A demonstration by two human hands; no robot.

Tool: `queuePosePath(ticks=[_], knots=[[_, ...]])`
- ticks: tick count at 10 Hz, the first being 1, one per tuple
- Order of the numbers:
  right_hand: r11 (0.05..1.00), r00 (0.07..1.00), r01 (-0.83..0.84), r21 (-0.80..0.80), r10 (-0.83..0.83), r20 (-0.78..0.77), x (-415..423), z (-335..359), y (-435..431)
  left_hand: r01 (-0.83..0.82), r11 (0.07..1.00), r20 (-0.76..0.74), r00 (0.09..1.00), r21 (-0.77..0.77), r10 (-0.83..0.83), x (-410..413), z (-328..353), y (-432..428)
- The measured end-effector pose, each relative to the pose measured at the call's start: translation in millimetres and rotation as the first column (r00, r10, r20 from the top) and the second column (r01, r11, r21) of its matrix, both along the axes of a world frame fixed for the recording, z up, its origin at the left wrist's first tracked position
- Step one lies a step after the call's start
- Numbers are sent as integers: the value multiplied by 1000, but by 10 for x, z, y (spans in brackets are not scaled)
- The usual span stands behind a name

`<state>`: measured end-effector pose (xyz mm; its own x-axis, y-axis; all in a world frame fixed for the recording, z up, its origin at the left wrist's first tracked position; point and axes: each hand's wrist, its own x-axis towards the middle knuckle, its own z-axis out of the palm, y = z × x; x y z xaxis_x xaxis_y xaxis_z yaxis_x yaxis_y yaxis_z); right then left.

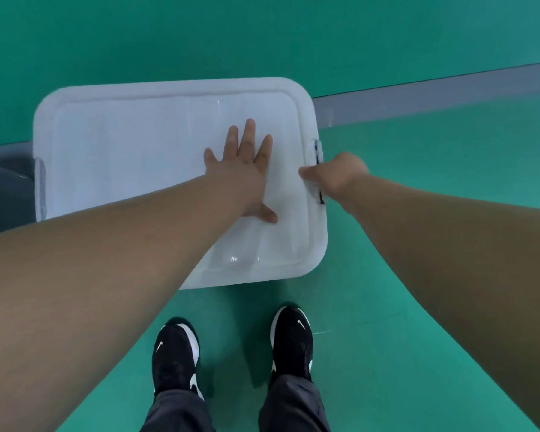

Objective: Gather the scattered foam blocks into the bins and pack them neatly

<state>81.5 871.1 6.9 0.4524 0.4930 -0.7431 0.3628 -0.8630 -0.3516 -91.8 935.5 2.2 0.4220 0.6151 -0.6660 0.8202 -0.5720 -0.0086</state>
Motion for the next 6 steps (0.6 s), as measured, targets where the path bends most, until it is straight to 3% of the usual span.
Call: queuePosePath(ticks=[1, 2, 3, 4, 5, 6], knots=[[999, 998, -35, -31, 37, 46, 14, 51, 55, 9, 1000, -4, 1000, 1, -9, 2, 15, 1], [987, 969, -138, -84, 152, 194, -59, 66, 108, 23, 1000, 24, 999, 5, -24, -23, 19, 7], [996, 989, -35, -79, 46, 142, -83, 75, 131, 18, 1000, 60, 998, 4, -18, -70, 16, 11], [995, 995, -73, -74, 78, 67, -71, 117, 132, -4, 1000, 119, 993, -24, 7, -103, 85, 19], [970, 953, -226, -89, 240, 187, -103, 398, 228, -164, 982, 295, 937, -96, 186, -132, 432, 159], [961, 933, -276, 32, 259, 250, -214, 1105, 556, -398, 894, 467, 763, -206, 447, -176, 1041, 385]])
